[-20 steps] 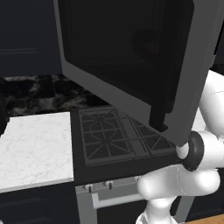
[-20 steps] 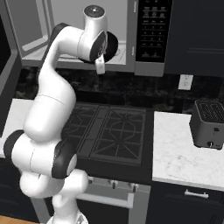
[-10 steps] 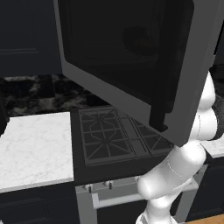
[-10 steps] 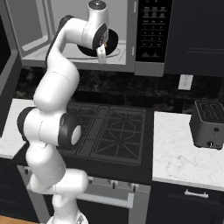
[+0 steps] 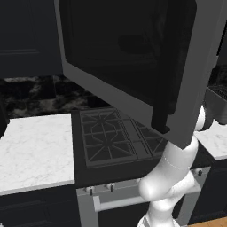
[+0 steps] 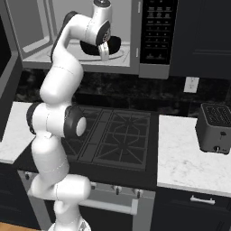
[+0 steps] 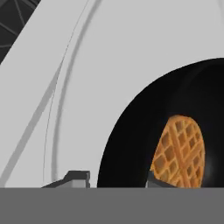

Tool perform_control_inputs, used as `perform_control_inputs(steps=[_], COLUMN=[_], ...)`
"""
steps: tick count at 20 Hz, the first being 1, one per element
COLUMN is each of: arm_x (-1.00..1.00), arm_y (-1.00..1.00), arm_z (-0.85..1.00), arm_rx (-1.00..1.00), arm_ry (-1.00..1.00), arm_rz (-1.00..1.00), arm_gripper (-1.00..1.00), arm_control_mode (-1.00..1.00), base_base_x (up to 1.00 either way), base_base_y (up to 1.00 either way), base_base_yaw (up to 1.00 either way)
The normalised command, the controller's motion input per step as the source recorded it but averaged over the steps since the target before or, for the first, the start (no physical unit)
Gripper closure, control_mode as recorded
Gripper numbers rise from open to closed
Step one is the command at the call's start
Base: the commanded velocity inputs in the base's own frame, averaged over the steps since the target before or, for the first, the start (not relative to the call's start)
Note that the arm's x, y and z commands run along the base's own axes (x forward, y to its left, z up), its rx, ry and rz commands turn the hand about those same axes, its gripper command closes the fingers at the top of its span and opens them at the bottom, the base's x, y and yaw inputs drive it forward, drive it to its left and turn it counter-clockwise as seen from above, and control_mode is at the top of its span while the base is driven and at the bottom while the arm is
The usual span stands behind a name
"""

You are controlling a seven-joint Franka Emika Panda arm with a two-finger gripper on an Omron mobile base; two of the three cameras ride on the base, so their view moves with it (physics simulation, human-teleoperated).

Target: Open the microwave, place the bowl with waffle inside the microwave, then close the microwave door and turn it on.

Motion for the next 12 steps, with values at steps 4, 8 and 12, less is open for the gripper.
perform_control_inputs(steps=[4,8,12], arm_x=[-0.66,-1.00,-1.00], arm_y=[-0.01,-0.20,-0.27], arm_z=[0.00,-0.16,-0.71], arm_rx=[0.00,0.00,0.00], arm_ry=[-0.10,-0.24,-0.24], arm_rz=[0.08,0.09,0.11], arm_gripper=[-1.00,-1.00,-1.00], arm_control_mode=[-1.00,-1.00,-1.00], base_base_x=[0.00,0.00,0.00], base_base_y=[0.00,0.00,0.00], base_base_yaw=[0.00,0.00,0.00])
